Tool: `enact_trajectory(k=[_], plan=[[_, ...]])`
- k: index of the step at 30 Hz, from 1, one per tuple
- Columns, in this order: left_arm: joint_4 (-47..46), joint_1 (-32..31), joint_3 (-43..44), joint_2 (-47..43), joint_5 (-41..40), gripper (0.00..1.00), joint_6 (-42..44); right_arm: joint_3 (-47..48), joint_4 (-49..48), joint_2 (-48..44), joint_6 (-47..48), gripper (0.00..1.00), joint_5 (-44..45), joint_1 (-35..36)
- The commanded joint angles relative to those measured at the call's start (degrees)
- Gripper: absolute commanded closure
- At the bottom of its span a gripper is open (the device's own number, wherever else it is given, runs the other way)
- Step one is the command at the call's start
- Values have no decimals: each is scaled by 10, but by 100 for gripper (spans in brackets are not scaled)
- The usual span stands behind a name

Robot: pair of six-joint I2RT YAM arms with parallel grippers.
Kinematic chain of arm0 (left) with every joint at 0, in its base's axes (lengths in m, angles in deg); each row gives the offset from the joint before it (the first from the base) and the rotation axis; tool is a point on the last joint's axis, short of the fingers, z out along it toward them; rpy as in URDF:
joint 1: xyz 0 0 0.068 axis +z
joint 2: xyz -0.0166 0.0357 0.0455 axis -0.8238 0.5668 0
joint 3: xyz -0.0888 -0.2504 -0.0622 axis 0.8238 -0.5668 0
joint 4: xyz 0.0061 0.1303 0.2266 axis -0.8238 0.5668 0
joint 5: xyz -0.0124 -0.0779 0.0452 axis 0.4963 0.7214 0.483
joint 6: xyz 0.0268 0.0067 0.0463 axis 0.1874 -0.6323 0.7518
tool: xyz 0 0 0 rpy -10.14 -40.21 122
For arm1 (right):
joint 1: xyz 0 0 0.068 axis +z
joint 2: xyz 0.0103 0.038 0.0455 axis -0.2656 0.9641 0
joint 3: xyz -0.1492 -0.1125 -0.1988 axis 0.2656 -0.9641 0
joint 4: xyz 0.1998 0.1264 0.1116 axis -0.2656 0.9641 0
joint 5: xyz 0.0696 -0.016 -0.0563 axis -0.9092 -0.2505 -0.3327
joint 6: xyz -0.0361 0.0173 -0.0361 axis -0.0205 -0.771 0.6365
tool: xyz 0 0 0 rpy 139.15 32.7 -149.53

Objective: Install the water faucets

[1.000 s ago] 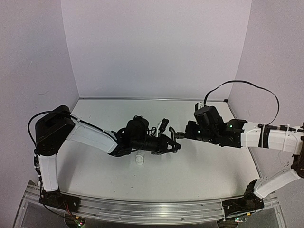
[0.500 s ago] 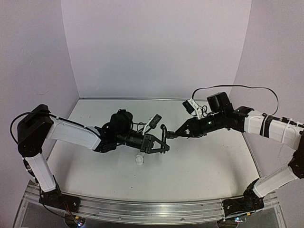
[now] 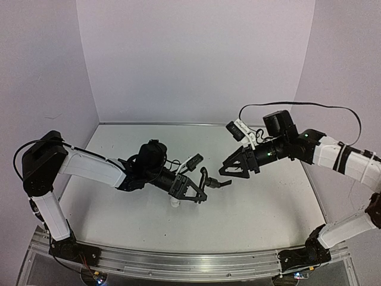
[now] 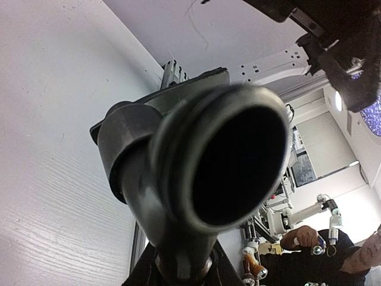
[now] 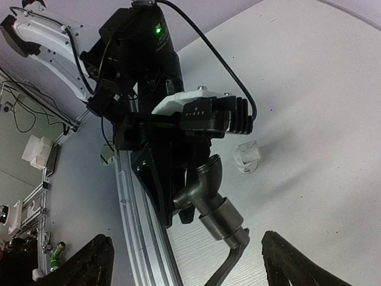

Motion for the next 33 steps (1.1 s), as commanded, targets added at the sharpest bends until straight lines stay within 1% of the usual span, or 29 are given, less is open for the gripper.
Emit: enact_trajectory(k=[1,4,8,11,14,18,19,21,22,23,24,25,26,28,29,30,33], plan=[[-20,-2,16,-10,43,100,5,35,-10,75,7,21,-85,8],[-20,-5,19,-4,47,100,5,42,-19,105,5,24,-113,23],[-20,-6,27,7,58,100,2,63,-18,154,8,35,-145,55],[-20,-6,28,10,65,100,3,68,-19,179,16,46,-186,61],[-20,-6,28,12,73,100,2,76,-20,195,18,49,-199,64],[-20,-6,26,11,74,100,2,81,-19,209,25,65,-226,73],[-20,-6,26,9,74,100,2,79,-19,209,30,73,-231,76],[-20,-6,25,6,71,100,2,74,-20,207,36,95,-232,79],[-19,-5,24,4,69,100,2,70,-21,204,36,100,-226,79],[-19,-4,22,1,64,98,2,63,-25,196,31,100,-210,79],[-19,-2,19,-3,58,93,3,52,-38,186,19,100,-193,79],[-19,0,13,-10,50,85,4,36,-66,172,-8,100,-176,79],[-19,1,7,-18,39,76,5,18,-99,157,-42,100,-156,79],[-19,1,-5,-32,18,54,11,-19,-177,118,-101,100,-111,79],[-20,1,-10,-38,9,47,14,-33,-207,99,-126,100,-86,79],[-20,1,-14,-44,1,41,15,-46,-234,84,-150,100,-63,79],[-24,-1,-22,-56,-11,39,16,-87,-312,46,-219,100,0,79]])
